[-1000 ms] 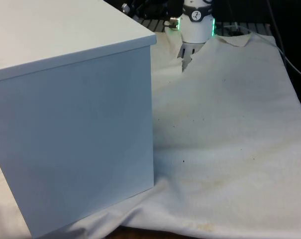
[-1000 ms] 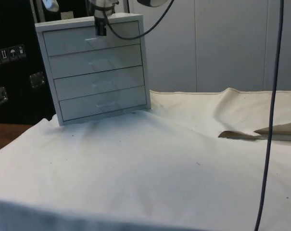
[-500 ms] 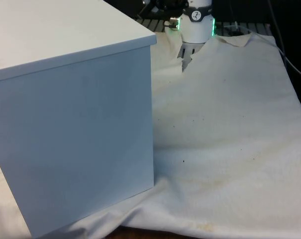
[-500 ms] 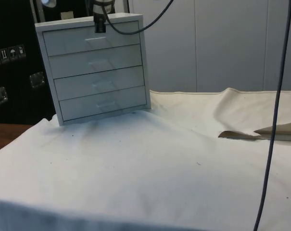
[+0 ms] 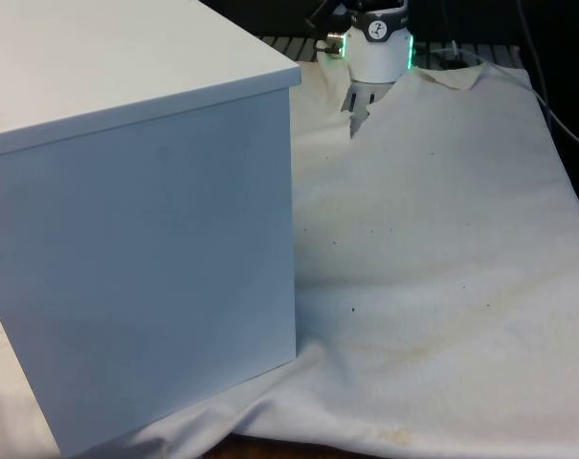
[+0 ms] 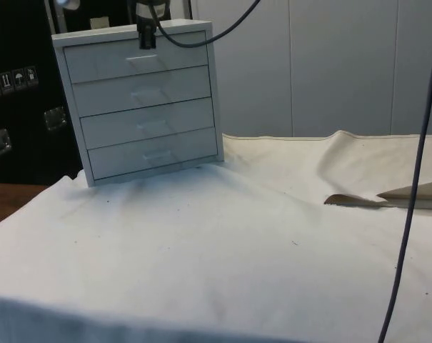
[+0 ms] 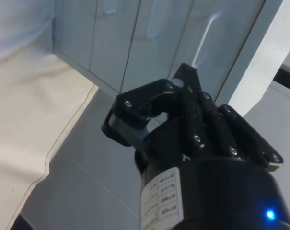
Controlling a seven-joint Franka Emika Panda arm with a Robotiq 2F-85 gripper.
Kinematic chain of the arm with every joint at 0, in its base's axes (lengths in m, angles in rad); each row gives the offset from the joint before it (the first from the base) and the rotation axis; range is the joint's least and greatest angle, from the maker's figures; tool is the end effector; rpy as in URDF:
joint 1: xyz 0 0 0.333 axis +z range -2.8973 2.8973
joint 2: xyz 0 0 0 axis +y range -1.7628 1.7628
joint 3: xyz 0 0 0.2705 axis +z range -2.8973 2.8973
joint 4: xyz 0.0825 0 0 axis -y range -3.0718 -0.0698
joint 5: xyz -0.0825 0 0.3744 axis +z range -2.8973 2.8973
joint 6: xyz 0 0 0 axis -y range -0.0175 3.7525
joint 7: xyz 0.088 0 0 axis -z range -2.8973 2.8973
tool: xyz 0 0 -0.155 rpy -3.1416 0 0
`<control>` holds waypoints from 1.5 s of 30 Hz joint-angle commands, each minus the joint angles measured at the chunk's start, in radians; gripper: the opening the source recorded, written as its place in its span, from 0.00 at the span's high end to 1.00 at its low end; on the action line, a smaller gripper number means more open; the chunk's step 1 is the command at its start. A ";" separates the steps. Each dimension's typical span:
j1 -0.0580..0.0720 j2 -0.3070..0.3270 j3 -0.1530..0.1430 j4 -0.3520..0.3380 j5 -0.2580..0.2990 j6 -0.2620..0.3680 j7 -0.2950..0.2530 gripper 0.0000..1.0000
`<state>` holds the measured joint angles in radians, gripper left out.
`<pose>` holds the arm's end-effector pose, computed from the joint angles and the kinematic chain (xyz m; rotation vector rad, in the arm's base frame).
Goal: Open the drawer, then close it.
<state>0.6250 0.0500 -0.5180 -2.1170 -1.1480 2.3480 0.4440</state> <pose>0.5839 0.0187 0.3492 2.2230 0.5068 0.4793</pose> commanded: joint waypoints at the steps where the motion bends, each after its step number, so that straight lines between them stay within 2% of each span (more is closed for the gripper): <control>1: 0.005 -0.008 0.008 -0.006 -0.011 -0.013 0.016 1.00; 4: -0.002 -0.008 0.014 -0.006 -0.008 -0.015 0.015 1.00; 27: 0.000 -0.005 0.014 -0.004 0.000 -0.019 0.015 1.00; 40: 0.000 -0.005 0.014 -0.004 0.000 -0.020 0.015 0.30; 41: 0.000 -0.005 0.014 -0.004 0.000 -0.020 0.015 0.20; 42: 0.000 -0.005 0.014 -0.004 0.000 -0.020 0.015 0.14; 43: 0.000 -0.005 0.014 -0.004 0.000 -0.020 0.015 0.14; 45: 0.000 -0.005 0.014 -0.004 0.000 -0.020 0.015 0.04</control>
